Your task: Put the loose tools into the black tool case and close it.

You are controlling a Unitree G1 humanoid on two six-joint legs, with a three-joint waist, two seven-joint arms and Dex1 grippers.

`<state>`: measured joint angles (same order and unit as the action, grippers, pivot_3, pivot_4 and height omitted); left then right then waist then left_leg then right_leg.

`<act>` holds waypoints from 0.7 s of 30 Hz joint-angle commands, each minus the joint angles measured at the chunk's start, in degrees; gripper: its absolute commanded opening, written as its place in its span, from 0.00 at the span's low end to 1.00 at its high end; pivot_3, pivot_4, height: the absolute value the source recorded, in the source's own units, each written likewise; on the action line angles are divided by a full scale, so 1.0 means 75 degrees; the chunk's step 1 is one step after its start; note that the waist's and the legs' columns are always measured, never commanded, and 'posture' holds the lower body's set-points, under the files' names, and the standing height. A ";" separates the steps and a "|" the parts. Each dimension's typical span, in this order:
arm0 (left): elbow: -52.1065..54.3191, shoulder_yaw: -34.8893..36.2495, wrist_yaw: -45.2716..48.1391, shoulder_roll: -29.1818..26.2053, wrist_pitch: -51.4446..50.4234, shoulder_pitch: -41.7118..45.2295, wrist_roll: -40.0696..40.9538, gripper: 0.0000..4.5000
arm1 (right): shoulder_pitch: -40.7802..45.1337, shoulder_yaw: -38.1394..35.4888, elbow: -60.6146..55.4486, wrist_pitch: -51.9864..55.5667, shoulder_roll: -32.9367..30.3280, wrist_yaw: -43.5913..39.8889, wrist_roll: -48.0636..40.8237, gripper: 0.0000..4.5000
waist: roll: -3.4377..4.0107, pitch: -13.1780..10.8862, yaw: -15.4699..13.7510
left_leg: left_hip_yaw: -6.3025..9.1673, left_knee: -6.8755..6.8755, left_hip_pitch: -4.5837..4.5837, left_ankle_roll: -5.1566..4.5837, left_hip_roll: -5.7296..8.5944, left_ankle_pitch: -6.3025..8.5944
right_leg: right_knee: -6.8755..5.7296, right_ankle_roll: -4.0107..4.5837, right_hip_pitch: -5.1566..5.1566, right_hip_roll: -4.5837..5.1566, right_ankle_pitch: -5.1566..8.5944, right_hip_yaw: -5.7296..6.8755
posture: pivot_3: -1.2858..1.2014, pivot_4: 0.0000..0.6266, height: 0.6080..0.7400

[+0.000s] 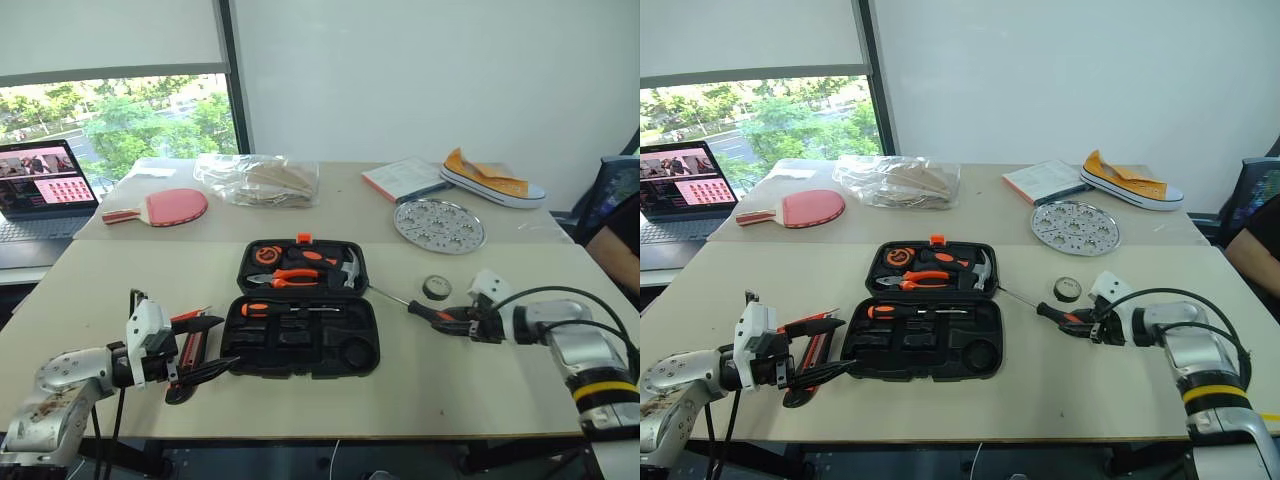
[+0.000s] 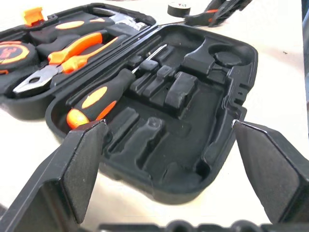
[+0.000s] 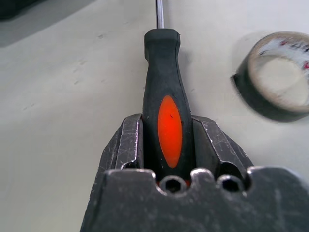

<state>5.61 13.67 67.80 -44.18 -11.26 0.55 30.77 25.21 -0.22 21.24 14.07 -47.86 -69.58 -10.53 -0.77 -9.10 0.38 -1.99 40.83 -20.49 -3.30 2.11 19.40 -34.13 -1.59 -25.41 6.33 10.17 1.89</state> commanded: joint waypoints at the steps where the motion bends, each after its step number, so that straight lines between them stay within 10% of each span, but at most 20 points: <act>1: 0.0158 0.0228 -0.0008 -0.0017 0.0161 -0.0106 0.0042 1.00 | -0.0581 -0.0924 -0.1654 0.0468 -0.0598 -0.0342 -0.0836 0.23 | 0.0007 0.0000 0.0001 | 0.0000 0.0000 -0.0004 -0.0001 -0.0001 0.0001 | 0.0000 0.0000 -0.0003 0.0000 0.0000 0.0007 | 0.52 0.24 1.00; 7: 0.0108 0.0372 0.0060 -0.0117 0.0182 -0.0217 0.0071 1.00 | -0.0441 -0.1079 -0.3158 0.0620 -0.0679 -0.0481 -0.1565 0.23 | 0.0010 -0.0004 0.0083 | -0.0008 0.0005 0.0027 0.0000 -0.0004 0.0000 | 0.0003 0.0006 0.0025 0.0007 -0.0003 0.0027 | 0.52 0.24 1.00; 21: 0.0054 0.0477 0.0095 -0.0205 0.0226 -0.0387 0.0026 1.00 | 0.3112 0.3210 -0.1893 0.1255 0.1848 -0.0052 0.0757 0.23 | 0.0006 -0.0006 -0.0053 | 0.0002 0.0022 0.0001 0.0034 -0.0007 -0.0022 | -0.0017 0.0054 -0.0008 -0.0009 -0.0046 0.0065 | 0.52 0.24 1.00</act>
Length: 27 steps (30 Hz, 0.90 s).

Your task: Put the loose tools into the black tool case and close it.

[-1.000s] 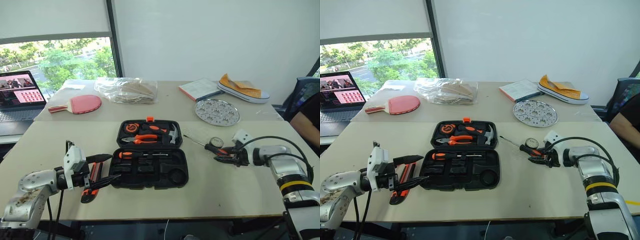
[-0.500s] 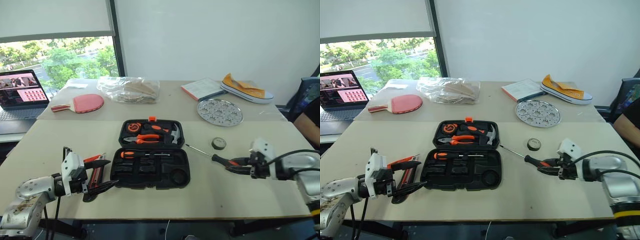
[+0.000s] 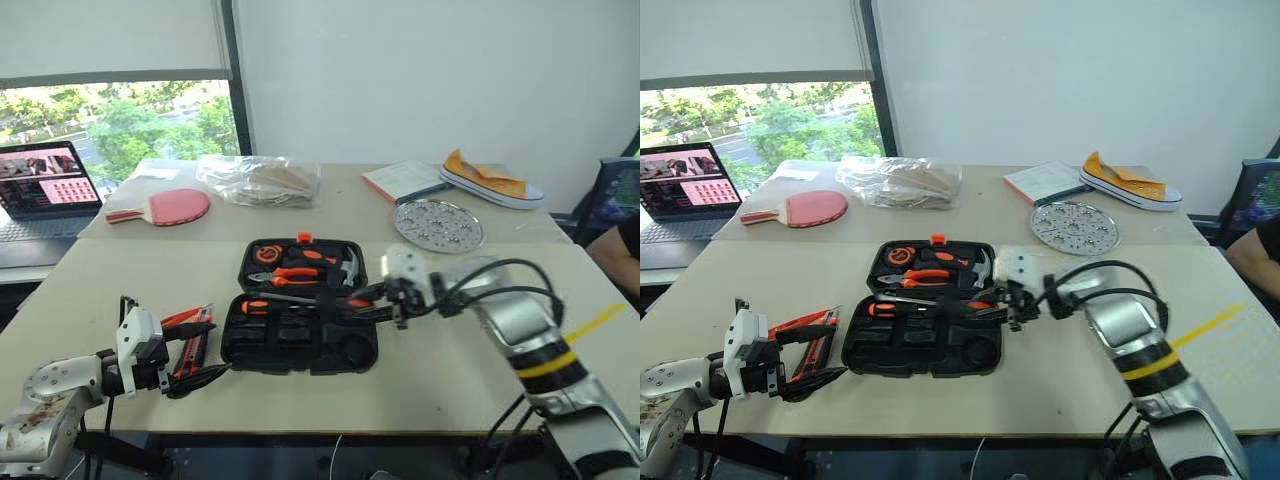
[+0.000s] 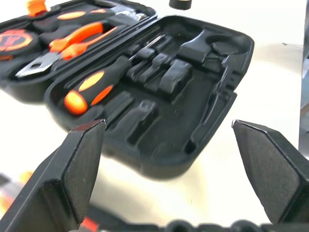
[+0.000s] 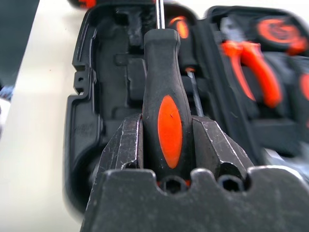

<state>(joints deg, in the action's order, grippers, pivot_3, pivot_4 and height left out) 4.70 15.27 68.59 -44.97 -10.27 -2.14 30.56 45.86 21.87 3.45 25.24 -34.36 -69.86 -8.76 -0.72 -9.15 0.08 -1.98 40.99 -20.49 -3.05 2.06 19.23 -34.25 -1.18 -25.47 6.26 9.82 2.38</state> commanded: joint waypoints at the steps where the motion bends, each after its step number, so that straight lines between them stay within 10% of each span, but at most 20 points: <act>1: 0.0216 0.0280 -0.0029 -0.0095 0.0087 -0.0065 0.0062 1.00 | 0.0467 0.0352 0.0704 -0.0337 0.0117 0.0010 0.0656 0.23 | 0.0000 0.0000 -0.0011 | 0.0003 0.0000 -0.0011 -0.0002 0.0001 0.0001 | -0.0001 -0.0004 -0.0004 0.0000 -0.0003 0.0009 | 0.52 0.24 1.00; 25: 0.0466 0.0413 -0.0248 -0.0071 0.0093 -0.0295 0.0063 1.00 | 0.0757 0.0824 0.1723 -0.0318 0.0389 -0.0470 0.1534 0.23 | 0.0001 0.0001 0.0152 | -0.0010 0.0023 -0.0083 0.0006 -0.0002 -0.0003 | -0.0014 0.0010 -0.0076 0.0030 -0.0019 0.0161 | 0.52 0.24 1.00; 27: 0.0465 0.0397 -0.0264 -0.0064 0.0092 -0.0262 0.0055 1.00 | 0.0783 0.0764 0.1738 -0.0511 0.0313 -0.0683 0.1441 0.46 | 0.0000 0.0001 0.0148 | -0.0010 0.0024 -0.0082 0.0006 -0.0003 -0.0003 | -0.0022 0.0010 -0.0076 0.0030 -0.0020 0.0161 | 0.52 0.24 1.00</act>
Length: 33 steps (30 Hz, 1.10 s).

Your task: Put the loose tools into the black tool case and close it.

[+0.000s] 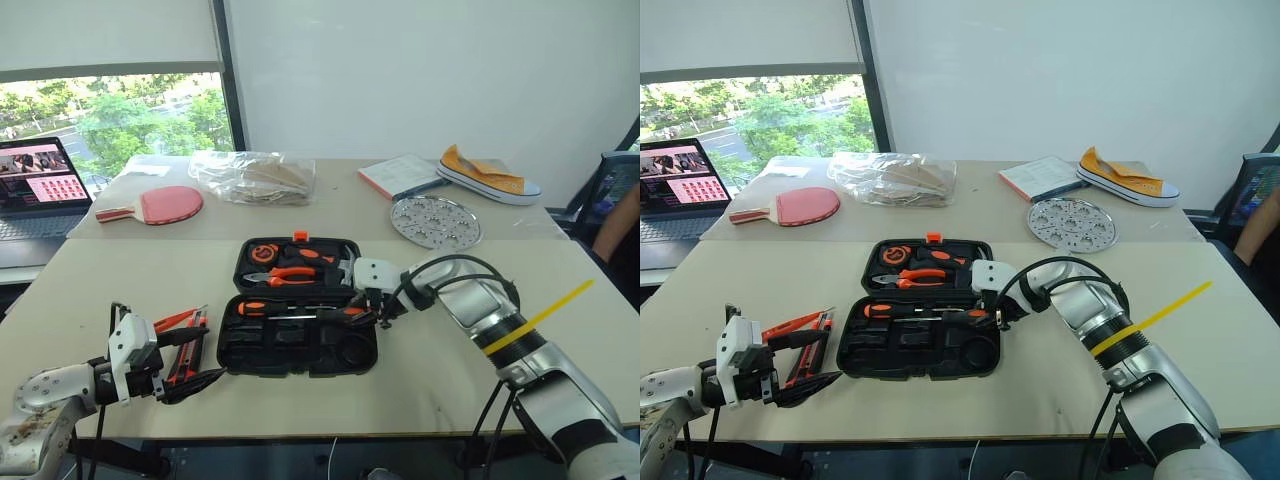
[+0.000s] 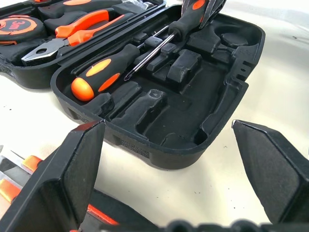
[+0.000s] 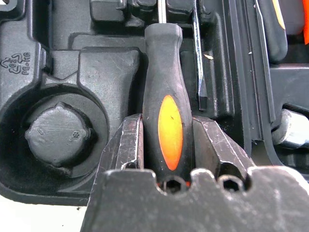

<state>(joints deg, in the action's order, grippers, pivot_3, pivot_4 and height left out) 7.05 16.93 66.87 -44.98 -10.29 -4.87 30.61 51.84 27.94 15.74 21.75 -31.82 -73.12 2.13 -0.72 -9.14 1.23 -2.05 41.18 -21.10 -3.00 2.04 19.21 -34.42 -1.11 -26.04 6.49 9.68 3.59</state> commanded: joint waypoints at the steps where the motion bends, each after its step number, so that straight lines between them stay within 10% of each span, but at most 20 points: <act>1: 0.0140 0.0174 -0.0037 -0.0064 0.0096 0.0118 0.0042 1.00 | 0.0055 -0.0235 0.0149 -0.0294 0.0034 -0.0155 -0.0109 0.51 | 0.0000 0.0000 -0.0011 | 0.0000 0.0001 -0.0001 0.0000 0.0000 0.0000 | -0.0002 0.0000 -0.0001 0.0000 0.0000 0.0000 | 0.52 0.24 1.00; 4: 0.0134 0.0189 -0.0044 -0.0068 0.0100 0.0109 0.0026 1.00 | 0.0199 -0.0530 -0.0231 -0.0177 -0.0273 -0.1072 -0.0693 0.74 | 0.0001 -0.0001 -0.0038 | 0.0002 0.0001 -0.0006 0.0000 0.0003 0.0000 | -0.0003 0.0000 -0.0007 0.0003 0.0000 0.0001 | 0.52 0.24 1.00; 11: 0.0045 0.0191 -0.0110 -0.0053 0.0113 0.0165 0.0002 1.00 | 0.0427 -0.1285 -0.0271 0.0131 -0.0427 -0.1299 -0.1337 0.74 | 0.0001 -0.0001 -0.0026 | 0.0003 0.0004 -0.0007 0.0000 0.0000 0.0000 | -0.0003 0.0002 -0.0007 0.0002 -0.0001 0.0007 | 0.52 0.24 1.00; 22: -0.0094 0.0057 -0.0211 0.0065 0.0183 0.0234 -0.0159 1.00 | -0.0134 -0.0829 0.0256 -0.0504 0.0975 0.0012 -0.0734 0.01 | 0.0000 -0.0001 -0.0001 | -0.0001 0.0043 -0.0005 0.0007 -0.0005 -0.0004 | -0.0062 0.0018 -0.0015 0.0004 -0.0011 0.0003 | 0.52 0.24 1.00; 33: -0.0035 0.0167 -0.0255 0.0027 0.0156 0.0113 -0.0207 1.00 | -0.0034 -0.0529 0.1378 -0.0956 0.1509 0.0318 -0.0177 0.01 | 0.0001 0.0000 0.0044 | 0.0000 0.0059 -0.0001 0.0009 -0.0008 -0.0005 | -0.0076 0.0024 -0.0013 -0.0001 -0.0013 0.0001 | 0.52 0.24 1.00</act>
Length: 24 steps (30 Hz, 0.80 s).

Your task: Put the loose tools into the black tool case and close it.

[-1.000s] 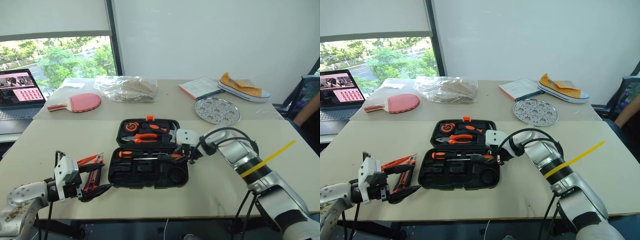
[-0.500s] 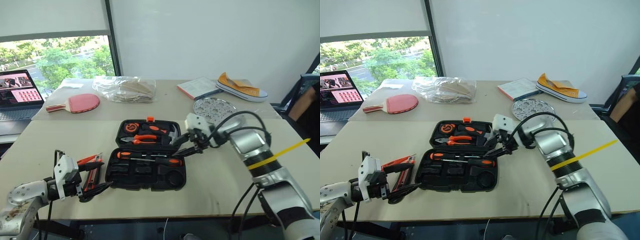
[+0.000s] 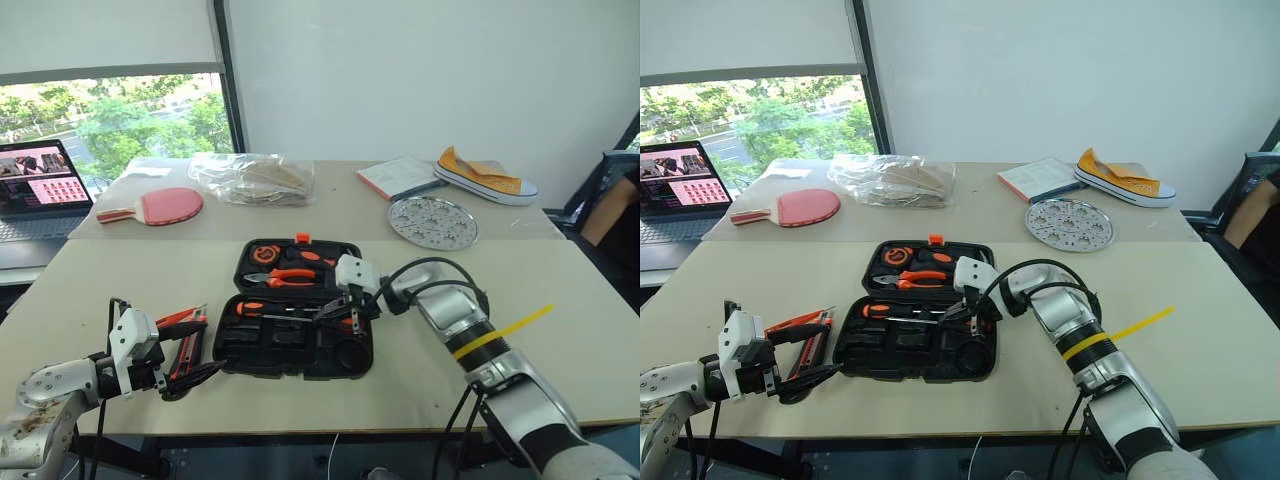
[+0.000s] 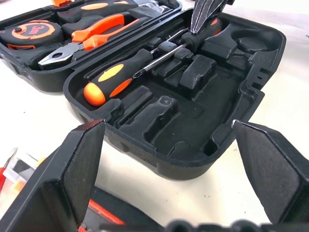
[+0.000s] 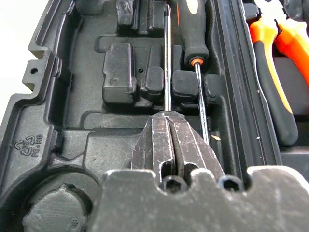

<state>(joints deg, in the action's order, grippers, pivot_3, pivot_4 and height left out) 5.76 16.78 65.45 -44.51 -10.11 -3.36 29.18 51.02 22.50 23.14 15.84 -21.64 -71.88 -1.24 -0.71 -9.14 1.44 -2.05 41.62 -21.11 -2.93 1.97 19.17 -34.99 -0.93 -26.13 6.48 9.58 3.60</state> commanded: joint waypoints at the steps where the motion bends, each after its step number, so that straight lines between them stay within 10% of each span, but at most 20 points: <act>1: 0.0151 0.0207 -0.0089 -0.0044 0.0127 -0.0121 -0.0026 1.00 | 0.0086 0.0278 0.0534 -0.0180 0.0205 0.0194 0.0383 0.01 | 0.0001 0.0001 0.0052 | 0.0000 0.0000 0.0002 0.0001 -0.0001 -0.0001 | -0.0001 0.0002 0.0002 0.0000 -0.0001 0.0000 | 0.52 0.24 1.00; 8: 0.0286 0.0297 -0.0310 -0.0121 0.0041 -0.0365 -0.0070 1.00 | 0.0007 0.0516 0.0482 -0.0042 0.0302 0.0068 0.0552 0.01 | 0.0000 0.0002 0.0136 | -0.0003 0.0001 0.0053 0.0016 -0.0005 -0.0009 | 0.0000 0.0020 0.0032 0.0000 -0.0004 -0.0016 | 0.52 0.24 1.00; 14: -0.0050 0.1427 -0.0675 0.0126 0.0381 -0.1044 0.0160 1.00 | -0.1050 -0.1328 -0.1729 -0.0027 0.0024 -0.0309 -0.1539 0.01 | 0.0001 0.0000 0.0117 | 0.0001 -0.0007 0.0087 0.0018 -0.0019 -0.0009 | -0.0001 0.0032 0.0063 -0.0002 0.0002 -0.0016 | 0.52 0.24 1.00; 24: -0.1992 0.3557 -0.1066 0.0429 0.0859 -0.2367 0.0138 1.00 | -0.4392 -0.3900 -0.3988 -0.1361 -0.0955 -0.0005 -0.3179 0.78 | -0.0010 0.0005 -0.0087 | -0.0006 -0.0045 0.0022 0.0005 -0.0018 0.0000 | 0.0013 0.0030 0.0001 0.0002 0.0002 0.0003 | 0.52 0.24 1.00</act>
<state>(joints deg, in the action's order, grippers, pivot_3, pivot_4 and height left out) -8.08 40.88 57.80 -41.16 -5.54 -20.77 29.60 19.04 -3.74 -3.95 9.52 -28.72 -73.17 -23.60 -0.78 -9.11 0.79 -2.11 41.30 -20.94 -2.91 1.84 19.18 -34.87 -0.71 -26.11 6.49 9.59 3.62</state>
